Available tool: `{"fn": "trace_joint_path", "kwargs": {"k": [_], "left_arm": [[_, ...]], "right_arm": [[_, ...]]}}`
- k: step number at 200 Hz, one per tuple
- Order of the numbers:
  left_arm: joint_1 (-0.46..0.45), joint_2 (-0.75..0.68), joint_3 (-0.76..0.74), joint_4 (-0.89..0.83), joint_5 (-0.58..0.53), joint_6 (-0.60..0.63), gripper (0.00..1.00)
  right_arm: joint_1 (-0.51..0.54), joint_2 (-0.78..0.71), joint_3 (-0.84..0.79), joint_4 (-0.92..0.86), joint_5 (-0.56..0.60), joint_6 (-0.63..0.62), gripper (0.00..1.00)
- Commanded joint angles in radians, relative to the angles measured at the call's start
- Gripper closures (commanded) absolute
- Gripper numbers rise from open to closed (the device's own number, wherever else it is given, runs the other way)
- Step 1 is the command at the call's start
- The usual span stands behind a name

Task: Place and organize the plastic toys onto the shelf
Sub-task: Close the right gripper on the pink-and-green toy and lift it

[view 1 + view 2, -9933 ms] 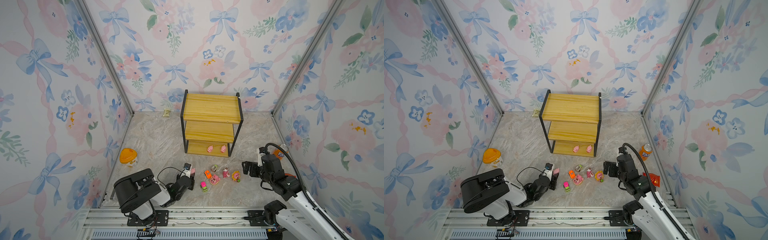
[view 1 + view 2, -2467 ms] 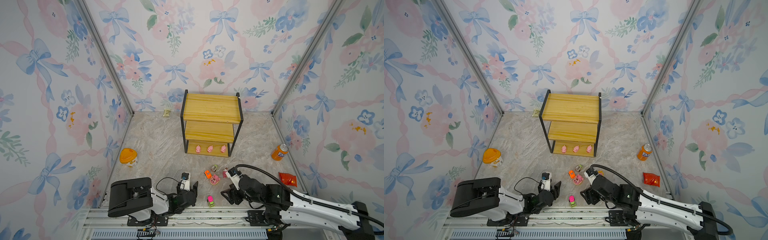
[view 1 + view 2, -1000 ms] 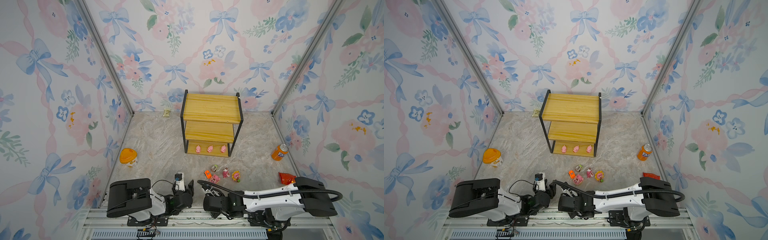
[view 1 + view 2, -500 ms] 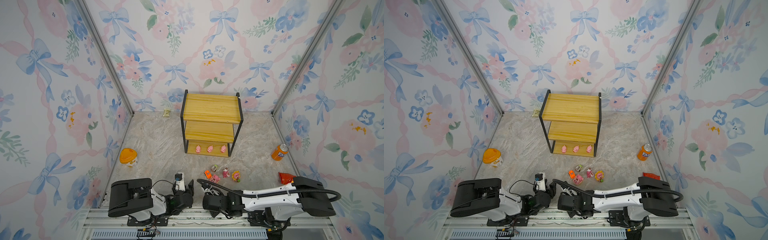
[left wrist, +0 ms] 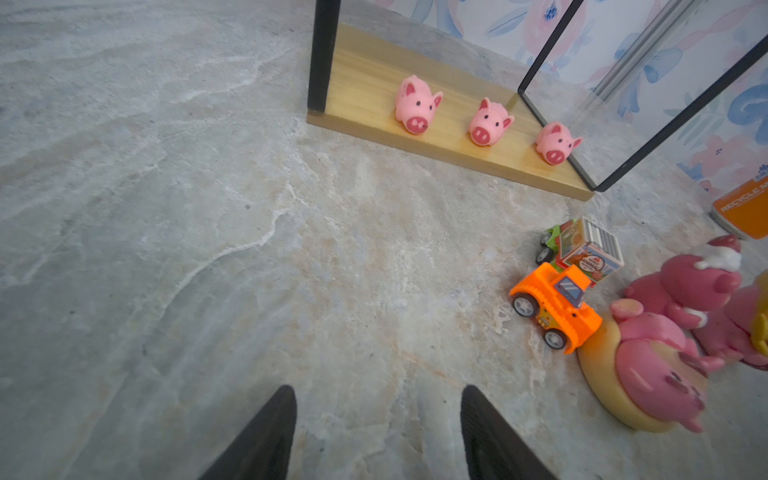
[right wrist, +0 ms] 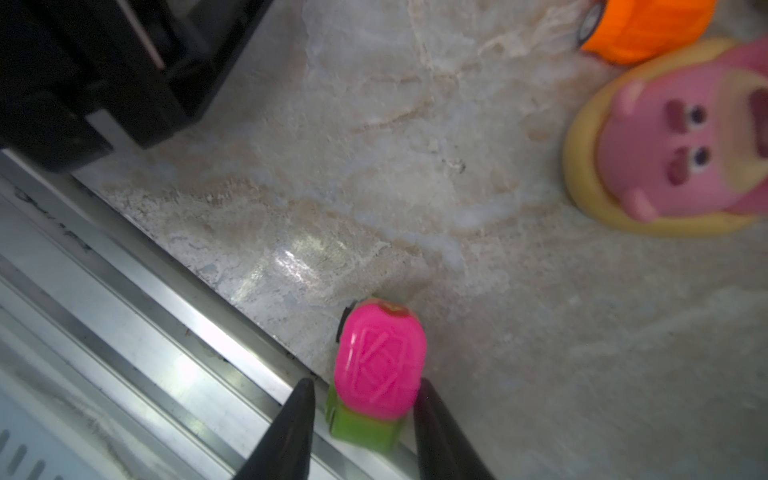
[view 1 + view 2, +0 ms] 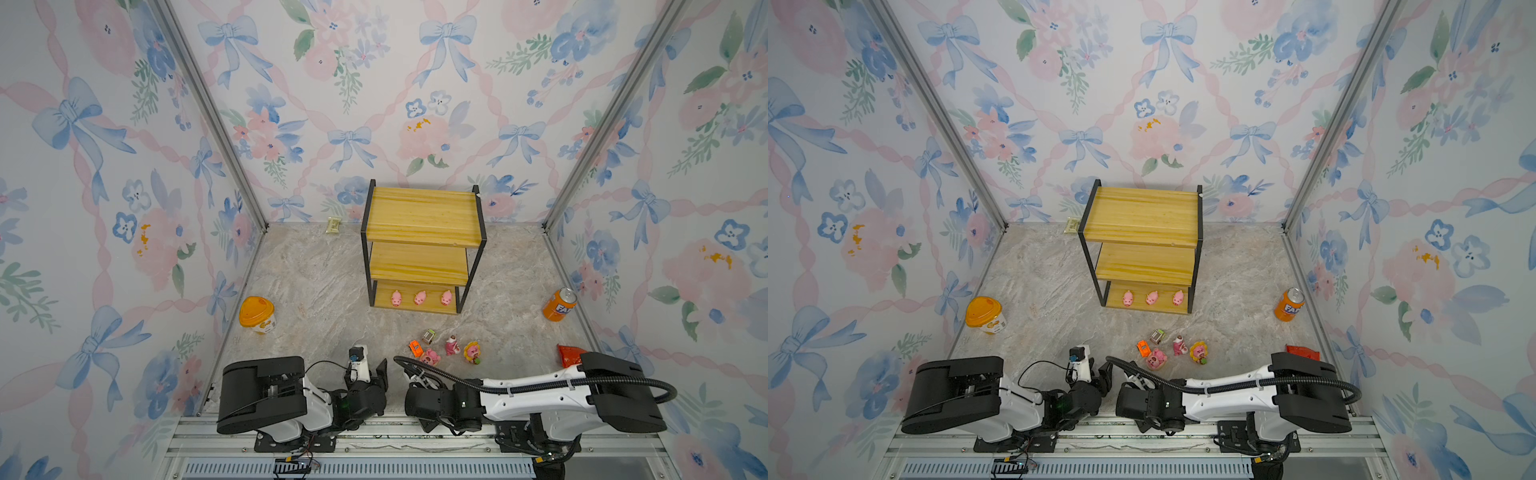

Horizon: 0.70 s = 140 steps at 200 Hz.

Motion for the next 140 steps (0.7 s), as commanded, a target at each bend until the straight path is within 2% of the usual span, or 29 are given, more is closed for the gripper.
{"fn": "trace_joint_path", "kwargs": {"k": [1,75,140], "left_arm": [[0.001,0.039,-0.031,-0.141,0.073,-0.040,0.35],[0.001,0.045,-0.034,-0.141,0.070,-0.050,0.35],[0.001,0.043,-0.035,-0.141,0.061,-0.048,0.35]], "right_arm": [[-0.010,0.023,-0.004,-0.005,0.013,-0.006,0.61],[-0.022,0.004,0.009,-0.029,0.009,-0.030,0.74],[-0.107,-0.132,0.063,-0.076,0.001,-0.162,0.77]]}}
